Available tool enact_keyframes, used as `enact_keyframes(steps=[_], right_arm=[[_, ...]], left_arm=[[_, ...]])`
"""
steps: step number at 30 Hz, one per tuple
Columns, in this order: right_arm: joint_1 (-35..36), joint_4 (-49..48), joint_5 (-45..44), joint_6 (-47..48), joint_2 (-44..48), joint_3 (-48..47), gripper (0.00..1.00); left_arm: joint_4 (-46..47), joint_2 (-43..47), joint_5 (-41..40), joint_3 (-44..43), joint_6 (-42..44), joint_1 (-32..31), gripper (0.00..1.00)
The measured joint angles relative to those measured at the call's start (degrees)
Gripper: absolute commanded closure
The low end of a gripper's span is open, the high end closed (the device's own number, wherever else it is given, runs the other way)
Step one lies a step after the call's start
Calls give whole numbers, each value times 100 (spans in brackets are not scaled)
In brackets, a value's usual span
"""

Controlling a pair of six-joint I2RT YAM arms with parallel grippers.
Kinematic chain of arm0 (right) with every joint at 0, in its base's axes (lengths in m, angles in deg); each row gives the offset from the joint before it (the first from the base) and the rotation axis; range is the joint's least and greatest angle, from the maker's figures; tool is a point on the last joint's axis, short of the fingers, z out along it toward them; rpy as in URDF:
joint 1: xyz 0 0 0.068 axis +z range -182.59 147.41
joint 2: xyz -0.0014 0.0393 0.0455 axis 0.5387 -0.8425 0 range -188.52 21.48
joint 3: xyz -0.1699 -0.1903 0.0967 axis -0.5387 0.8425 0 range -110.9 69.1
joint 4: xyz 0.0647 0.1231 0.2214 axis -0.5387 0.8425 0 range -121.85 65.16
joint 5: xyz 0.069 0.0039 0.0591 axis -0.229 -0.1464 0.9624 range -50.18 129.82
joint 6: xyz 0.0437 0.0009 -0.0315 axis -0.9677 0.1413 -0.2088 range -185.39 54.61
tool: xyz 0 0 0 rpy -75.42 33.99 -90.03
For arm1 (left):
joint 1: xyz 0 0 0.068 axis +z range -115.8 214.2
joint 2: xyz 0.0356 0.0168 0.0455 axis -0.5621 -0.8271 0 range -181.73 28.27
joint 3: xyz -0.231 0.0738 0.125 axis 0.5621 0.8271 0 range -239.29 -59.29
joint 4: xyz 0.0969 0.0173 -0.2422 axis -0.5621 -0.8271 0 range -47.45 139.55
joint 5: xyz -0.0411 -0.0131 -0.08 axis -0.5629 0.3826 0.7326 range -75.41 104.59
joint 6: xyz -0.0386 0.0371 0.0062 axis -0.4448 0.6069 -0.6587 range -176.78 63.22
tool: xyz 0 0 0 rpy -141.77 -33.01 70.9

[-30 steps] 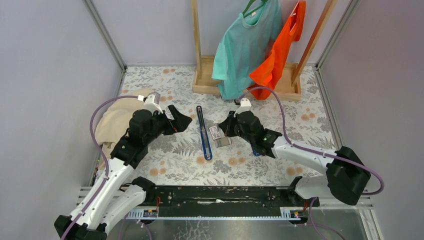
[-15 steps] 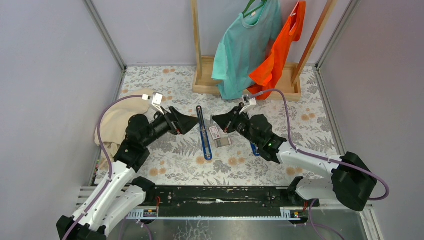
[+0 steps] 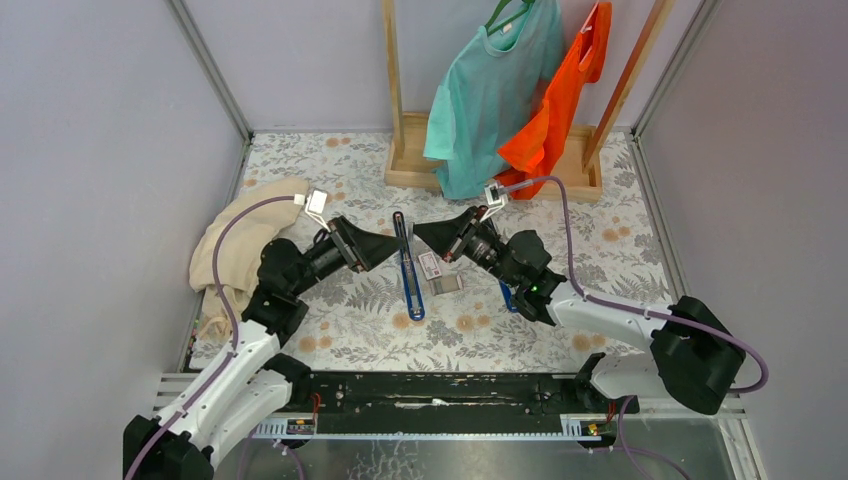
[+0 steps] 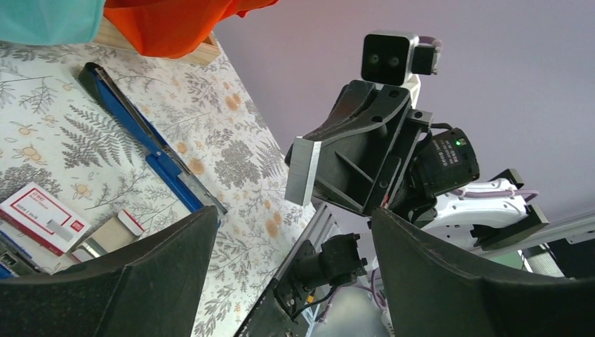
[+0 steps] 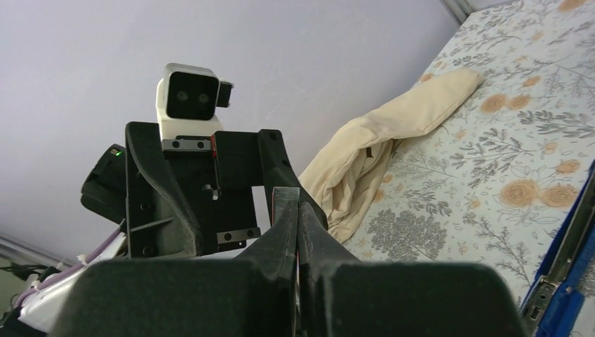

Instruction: Load the staples into the stapler

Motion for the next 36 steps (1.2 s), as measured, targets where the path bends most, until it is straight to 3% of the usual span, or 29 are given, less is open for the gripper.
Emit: enact_keyframes(steps=[13,18,28,36], right_arm=[[0,-564,350,-247,-293,2,100],[0,-686,411,-280,-348,4,100],[0,-846,496,-343,-433,9,100],[0,-920,496,-343,-433,31,100]], left_arm=[[1449,-313,177,459,-997,-11,30],[1668,-323,181,472,-1156,-17,40],[1954,-459,181,535,-1344,-96,46],[2057,-538,181,573,-1416,-138,58]])
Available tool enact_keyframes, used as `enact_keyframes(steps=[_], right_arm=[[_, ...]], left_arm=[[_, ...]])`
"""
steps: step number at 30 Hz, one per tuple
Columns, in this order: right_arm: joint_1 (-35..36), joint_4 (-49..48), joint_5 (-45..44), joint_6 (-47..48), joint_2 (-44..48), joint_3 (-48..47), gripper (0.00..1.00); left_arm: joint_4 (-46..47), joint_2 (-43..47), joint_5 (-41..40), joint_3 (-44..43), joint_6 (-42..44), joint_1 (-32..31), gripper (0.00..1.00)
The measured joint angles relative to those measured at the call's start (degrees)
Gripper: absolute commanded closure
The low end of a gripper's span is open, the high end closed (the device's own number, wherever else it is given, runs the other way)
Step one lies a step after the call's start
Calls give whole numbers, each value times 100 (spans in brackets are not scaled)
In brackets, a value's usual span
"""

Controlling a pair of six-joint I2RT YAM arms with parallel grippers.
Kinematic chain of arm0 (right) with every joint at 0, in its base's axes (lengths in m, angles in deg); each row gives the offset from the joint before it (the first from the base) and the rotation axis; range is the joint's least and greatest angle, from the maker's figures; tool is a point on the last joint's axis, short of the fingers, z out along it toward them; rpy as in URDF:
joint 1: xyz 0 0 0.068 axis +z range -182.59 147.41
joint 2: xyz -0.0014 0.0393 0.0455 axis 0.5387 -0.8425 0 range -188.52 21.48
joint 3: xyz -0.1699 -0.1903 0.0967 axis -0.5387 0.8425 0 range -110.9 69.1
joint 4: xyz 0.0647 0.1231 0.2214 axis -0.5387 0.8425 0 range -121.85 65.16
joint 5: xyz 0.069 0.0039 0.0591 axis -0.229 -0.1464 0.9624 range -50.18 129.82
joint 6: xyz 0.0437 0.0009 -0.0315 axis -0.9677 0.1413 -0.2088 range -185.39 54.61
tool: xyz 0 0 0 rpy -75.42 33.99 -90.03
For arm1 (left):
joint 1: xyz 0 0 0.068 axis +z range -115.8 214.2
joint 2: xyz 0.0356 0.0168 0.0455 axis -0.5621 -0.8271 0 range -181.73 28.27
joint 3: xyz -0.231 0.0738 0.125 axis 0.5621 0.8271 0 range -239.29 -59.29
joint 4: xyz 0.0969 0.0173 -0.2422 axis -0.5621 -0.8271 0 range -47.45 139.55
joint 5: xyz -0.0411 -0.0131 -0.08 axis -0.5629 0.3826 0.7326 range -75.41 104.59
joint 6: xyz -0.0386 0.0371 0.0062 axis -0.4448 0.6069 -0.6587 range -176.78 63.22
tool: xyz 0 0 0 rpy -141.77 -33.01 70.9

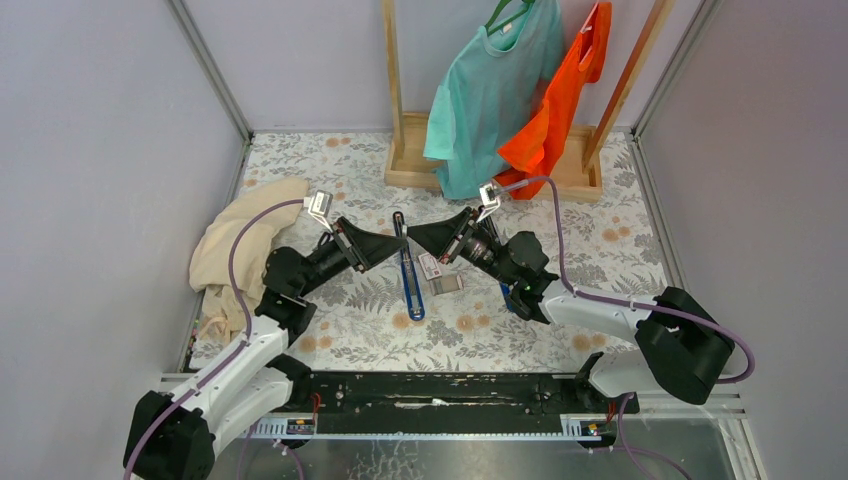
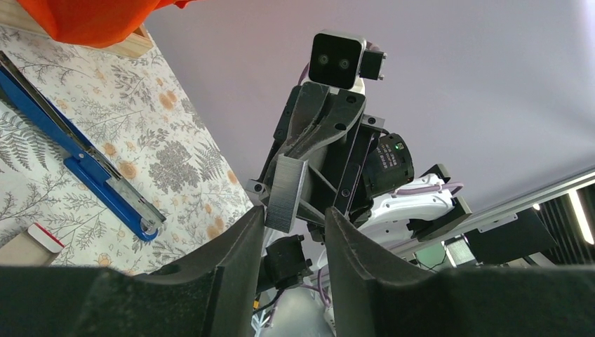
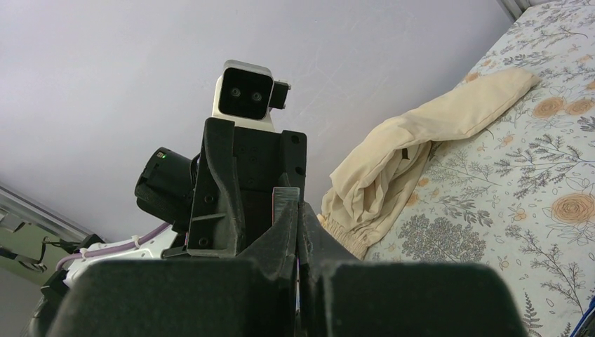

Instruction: Load the staples into the stapler

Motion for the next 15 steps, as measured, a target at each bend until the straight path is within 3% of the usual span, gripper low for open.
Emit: enact_keyframes(steps=[15], right_arm=[[0,-61,94,-2,0,39,98]], left_arm=[[0,-79,4,0,20,-26,77]])
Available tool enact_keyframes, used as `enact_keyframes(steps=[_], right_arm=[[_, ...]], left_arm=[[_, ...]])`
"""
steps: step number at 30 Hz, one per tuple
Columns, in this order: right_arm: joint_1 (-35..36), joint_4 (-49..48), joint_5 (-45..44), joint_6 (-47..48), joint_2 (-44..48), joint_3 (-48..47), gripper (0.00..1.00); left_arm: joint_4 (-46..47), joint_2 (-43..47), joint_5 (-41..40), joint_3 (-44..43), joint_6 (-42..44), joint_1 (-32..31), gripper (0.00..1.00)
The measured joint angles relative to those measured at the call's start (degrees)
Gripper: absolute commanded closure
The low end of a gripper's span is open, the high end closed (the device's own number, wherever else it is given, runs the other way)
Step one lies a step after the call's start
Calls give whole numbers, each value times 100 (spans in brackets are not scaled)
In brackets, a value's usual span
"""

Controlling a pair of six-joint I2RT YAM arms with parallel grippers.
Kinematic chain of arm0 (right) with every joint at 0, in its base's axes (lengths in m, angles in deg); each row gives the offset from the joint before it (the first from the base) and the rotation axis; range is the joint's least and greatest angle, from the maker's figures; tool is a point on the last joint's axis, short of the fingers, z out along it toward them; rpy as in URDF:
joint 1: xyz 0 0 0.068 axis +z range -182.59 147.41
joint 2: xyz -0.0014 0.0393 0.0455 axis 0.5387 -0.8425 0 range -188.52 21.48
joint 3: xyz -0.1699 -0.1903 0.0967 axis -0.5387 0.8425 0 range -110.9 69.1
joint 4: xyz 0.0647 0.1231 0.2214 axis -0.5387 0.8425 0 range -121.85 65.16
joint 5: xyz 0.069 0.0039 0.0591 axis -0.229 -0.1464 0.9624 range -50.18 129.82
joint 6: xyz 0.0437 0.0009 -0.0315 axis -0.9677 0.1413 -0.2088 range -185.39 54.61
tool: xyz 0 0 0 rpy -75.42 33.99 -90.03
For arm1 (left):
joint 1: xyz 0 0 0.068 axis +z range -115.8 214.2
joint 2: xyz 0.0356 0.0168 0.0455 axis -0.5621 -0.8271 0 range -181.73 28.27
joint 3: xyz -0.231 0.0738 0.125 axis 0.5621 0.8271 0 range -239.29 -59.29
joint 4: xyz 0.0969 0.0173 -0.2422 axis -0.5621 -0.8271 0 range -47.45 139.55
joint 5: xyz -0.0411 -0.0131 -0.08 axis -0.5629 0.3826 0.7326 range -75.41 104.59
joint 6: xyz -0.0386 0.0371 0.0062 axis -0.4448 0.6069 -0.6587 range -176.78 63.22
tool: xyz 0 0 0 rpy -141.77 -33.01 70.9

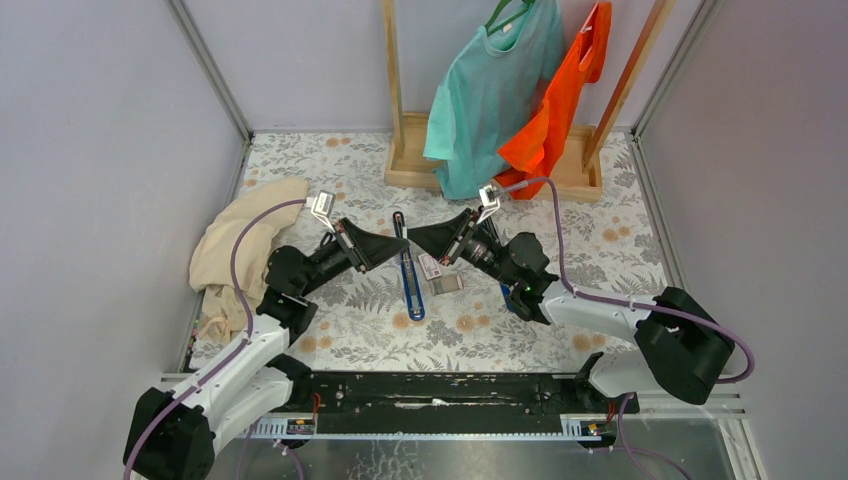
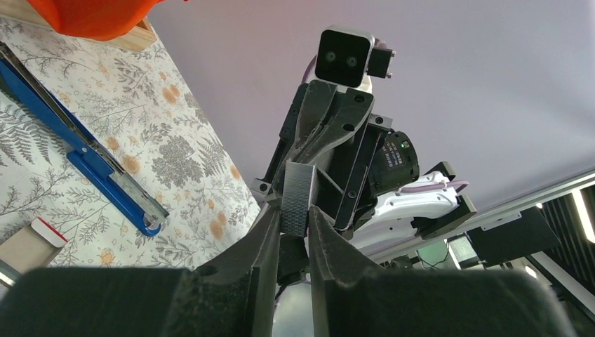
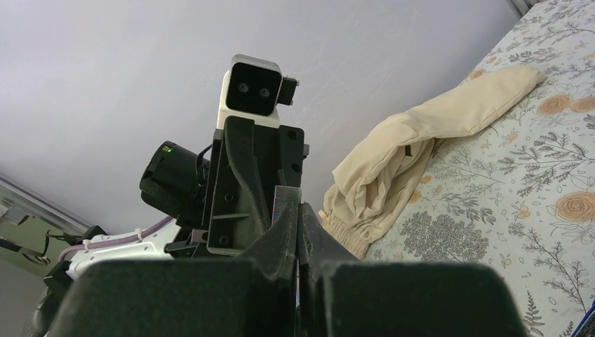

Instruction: Load the staples into the stapler

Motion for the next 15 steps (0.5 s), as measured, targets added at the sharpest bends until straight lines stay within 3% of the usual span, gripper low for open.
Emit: enact_keyframes(steps=[6,15], right_arm=[[0,308,11,208,118,48,81],[-31,2590,68,1563,1121,-374,63]], left_arm=[[-568,92,4,-118,365,-4,79],[-3526,260,-455,-1646,2124,-9,81]])
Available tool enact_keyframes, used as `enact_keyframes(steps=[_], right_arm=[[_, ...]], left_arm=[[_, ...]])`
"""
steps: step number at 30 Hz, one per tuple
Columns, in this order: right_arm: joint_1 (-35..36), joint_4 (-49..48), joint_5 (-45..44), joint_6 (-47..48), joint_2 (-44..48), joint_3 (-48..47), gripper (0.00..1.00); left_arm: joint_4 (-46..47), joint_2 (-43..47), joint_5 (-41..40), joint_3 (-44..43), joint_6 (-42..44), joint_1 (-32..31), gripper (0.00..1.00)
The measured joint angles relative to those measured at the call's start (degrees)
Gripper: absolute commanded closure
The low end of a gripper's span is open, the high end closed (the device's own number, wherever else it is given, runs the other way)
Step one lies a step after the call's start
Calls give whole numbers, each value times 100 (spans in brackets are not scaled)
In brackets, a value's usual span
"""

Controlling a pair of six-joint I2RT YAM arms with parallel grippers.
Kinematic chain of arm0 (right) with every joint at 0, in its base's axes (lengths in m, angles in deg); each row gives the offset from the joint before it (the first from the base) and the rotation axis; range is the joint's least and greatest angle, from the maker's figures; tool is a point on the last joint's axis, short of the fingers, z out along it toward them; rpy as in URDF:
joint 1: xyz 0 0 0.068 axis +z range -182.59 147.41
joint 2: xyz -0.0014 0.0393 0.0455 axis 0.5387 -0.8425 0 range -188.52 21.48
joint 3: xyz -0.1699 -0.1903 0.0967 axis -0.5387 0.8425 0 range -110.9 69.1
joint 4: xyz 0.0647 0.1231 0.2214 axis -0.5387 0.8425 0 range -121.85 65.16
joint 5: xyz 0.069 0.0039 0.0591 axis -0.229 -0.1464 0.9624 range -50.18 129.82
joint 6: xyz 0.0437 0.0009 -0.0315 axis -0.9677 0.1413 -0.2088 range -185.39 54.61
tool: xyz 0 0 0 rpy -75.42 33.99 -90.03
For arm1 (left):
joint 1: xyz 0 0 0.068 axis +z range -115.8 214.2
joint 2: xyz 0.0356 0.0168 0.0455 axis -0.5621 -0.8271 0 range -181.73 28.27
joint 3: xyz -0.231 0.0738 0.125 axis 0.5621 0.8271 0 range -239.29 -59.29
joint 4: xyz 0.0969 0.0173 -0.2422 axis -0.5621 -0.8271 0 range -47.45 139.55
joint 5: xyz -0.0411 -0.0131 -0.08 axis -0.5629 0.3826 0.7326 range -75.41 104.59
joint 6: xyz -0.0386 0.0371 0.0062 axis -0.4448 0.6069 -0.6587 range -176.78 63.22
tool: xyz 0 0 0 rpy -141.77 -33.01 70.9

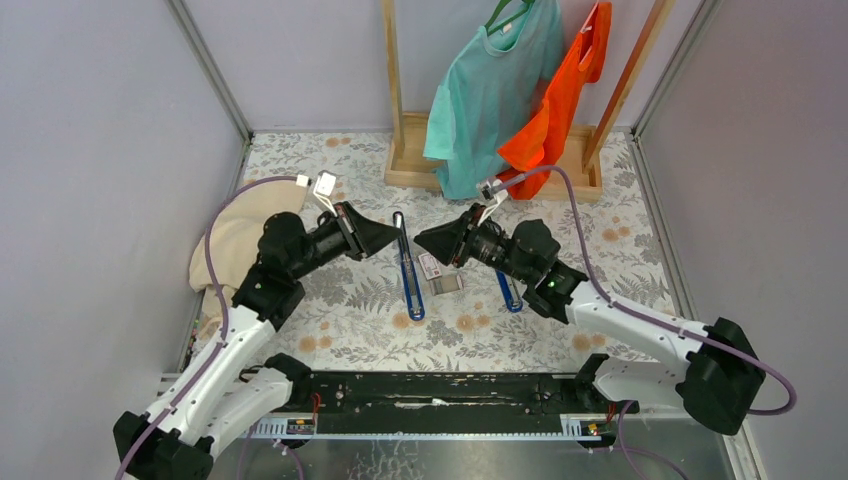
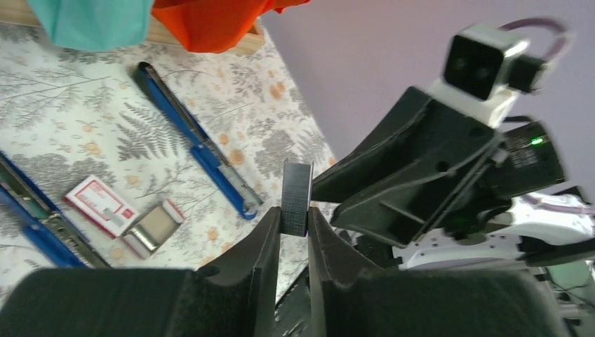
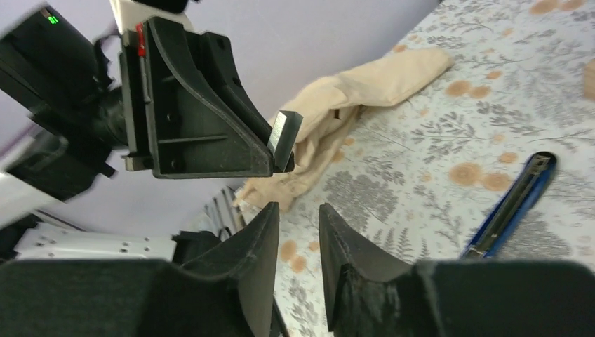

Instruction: Load the staples into the stapler

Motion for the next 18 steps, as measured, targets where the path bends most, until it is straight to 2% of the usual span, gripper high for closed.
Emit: enact_keyframes(steps=[8,11,18], right_arm=[[-365,2531,778,1635,26,-1384,51],[-612,3449,1314,2227,-59,-1906,47],[-789,4638,2308,3202,-621,-2883,39]], left_arm=[[-2186,-531,20,-1217,1917,0,81],[-2625,-595,85,-1384,2479,0,81],[-3060,-599,328,-1440,3327,-66,81]])
